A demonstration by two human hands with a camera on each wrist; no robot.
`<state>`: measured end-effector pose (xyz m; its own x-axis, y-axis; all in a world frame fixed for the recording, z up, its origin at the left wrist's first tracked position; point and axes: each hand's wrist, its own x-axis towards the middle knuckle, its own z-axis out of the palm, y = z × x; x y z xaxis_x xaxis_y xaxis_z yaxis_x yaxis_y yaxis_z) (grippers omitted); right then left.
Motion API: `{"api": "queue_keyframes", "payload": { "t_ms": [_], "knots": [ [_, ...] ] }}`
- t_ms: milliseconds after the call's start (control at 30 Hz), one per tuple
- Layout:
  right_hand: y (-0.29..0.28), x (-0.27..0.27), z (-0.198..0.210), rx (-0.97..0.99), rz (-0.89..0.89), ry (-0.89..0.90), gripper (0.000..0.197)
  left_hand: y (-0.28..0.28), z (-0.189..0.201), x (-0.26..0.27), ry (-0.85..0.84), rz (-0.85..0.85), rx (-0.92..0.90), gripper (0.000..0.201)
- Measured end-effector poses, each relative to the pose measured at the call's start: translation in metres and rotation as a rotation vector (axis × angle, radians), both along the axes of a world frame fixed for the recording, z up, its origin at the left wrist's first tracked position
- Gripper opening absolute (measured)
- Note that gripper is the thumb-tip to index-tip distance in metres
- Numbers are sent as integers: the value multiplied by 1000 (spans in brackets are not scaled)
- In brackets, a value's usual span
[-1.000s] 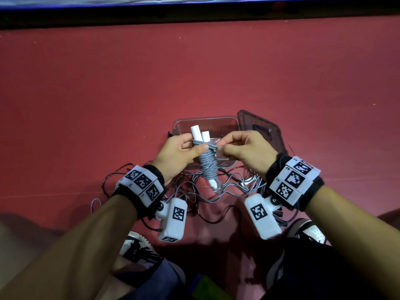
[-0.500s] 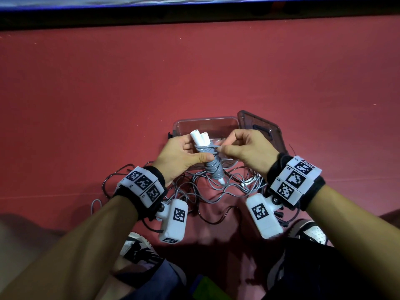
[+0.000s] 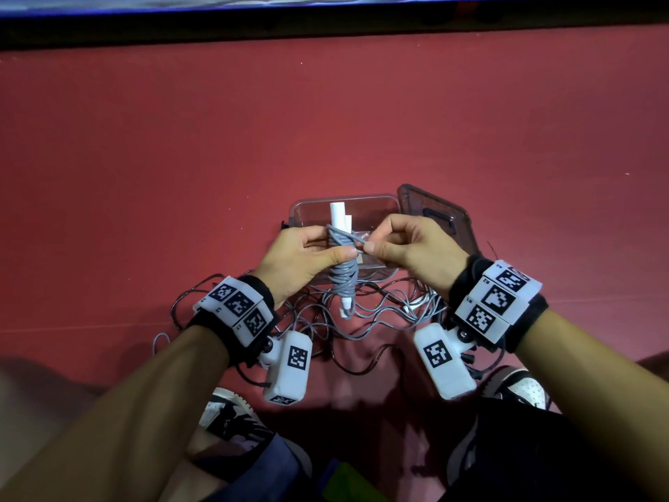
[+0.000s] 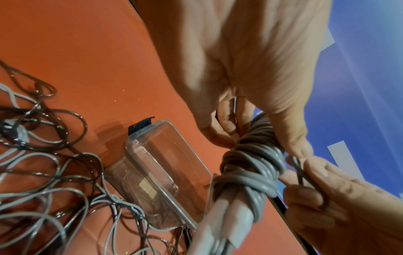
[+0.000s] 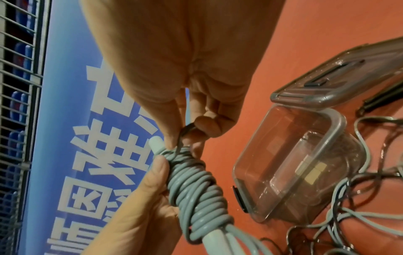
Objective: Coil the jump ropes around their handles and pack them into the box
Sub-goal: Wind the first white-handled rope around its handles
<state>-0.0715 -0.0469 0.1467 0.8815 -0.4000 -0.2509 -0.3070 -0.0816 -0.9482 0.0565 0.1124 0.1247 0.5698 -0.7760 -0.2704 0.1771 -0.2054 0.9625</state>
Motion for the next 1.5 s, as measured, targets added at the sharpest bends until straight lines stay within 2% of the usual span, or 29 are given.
{"api": "queue_keyframes", "payload": {
  "t_ms": [100,233,367,500,567,1133,1500],
  "knots": [
    [-2,-1,5,-23,88,7,6,1,-2,0,5,14,11,27],
    [0,-1,13,-54,167,23,9,3,-3,3,-14,19,52,32],
    [1,-2,16,-31,122,2,8,6,-5,8,-71,25,110,39],
    [5,-1,18,-24,148,3,11,5,-6,9,-170,38,159,18],
    [6,-2,19,-24,141,-1,12,5,-8,11,-191,36,175,15],
    [12,-2,28,-3,211,-23,14,7,-14,12,-268,86,201,12],
    [5,-6,25,-45,190,-20,10,9,-5,10,-228,94,167,14]
  ]
}}
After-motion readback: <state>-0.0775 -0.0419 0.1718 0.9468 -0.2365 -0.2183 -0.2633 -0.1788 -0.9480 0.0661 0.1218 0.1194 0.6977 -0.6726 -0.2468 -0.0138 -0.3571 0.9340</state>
